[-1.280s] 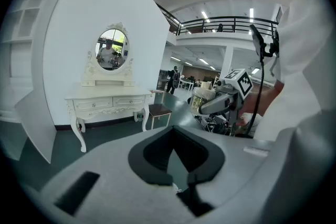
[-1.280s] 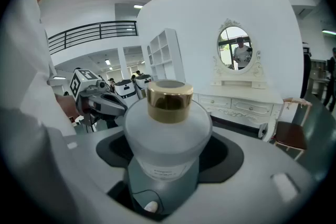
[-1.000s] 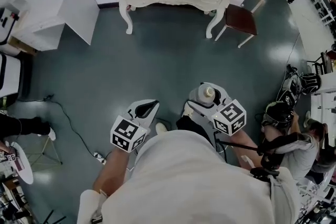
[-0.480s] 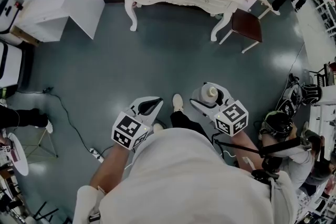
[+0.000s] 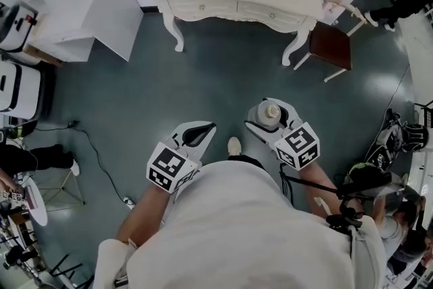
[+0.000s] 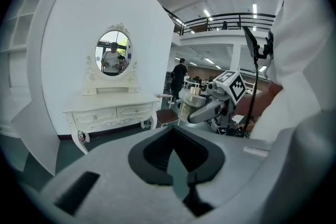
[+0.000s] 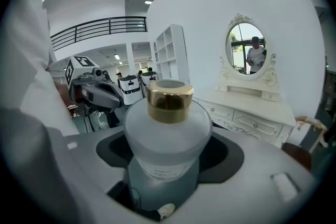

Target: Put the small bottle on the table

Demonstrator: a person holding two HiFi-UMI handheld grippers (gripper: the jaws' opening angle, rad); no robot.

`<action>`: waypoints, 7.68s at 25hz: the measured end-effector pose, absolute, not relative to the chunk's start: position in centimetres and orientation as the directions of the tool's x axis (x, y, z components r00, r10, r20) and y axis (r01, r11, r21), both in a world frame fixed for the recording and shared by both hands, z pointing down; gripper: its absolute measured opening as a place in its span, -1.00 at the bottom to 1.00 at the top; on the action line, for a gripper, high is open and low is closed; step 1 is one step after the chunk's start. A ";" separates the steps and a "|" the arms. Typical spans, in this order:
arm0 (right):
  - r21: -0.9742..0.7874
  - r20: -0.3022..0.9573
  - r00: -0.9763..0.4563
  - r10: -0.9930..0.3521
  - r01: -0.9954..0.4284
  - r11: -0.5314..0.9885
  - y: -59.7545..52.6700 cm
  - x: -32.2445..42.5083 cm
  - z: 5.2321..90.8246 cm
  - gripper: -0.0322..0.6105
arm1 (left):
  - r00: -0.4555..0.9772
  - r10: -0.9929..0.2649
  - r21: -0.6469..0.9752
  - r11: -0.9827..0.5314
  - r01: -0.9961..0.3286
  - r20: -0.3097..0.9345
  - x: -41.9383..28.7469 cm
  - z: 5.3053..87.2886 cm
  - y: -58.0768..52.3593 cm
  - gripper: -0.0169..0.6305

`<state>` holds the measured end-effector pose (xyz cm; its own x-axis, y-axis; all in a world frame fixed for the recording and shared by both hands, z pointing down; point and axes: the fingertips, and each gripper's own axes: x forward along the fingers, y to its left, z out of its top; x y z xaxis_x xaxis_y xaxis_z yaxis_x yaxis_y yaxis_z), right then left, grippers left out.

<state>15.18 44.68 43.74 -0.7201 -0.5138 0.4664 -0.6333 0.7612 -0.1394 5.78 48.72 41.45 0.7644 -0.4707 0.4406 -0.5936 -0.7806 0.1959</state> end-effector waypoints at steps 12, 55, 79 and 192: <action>-0.155 0.465 -0.729 -0.502 -0.625 0.765 31.0 18.1 46.4 0.16 | 0.730 -0.501 0.209 -0.740 -0.640 0.464 7.8 42.8 36.2 -0.94; -0.050 0.512 -0.734 -0.447 -0.545 0.837 -31.8 5.4 46.4 0.16 | 0.612 -0.642 0.242 -0.573 -0.783 0.462 -6.3 41.7 -15.9 -0.94; -0.003 0.531 -0.754 -0.386 -0.457 0.889 -53.4 2.7 51.9 0.16 | 0.413 -0.730 0.238 -0.338 -0.911 0.544 -6.3 42.3 -25.8 -0.94; 0.011 0.590 -0.583 -0.558 -0.685 0.728 -17.2 -7.2 48.6 -0.89 | 0.691 -0.577 0.221 -0.675 -0.704 0.435 -21.7 41.8 -6.5 -0.94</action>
<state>-7.22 -17.20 48.63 -0.5832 -0.5581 0.5903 -0.6853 0.7281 0.0113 -21.73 -6.49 41.82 0.6909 -0.5773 0.4353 -0.7037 -0.6751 0.2215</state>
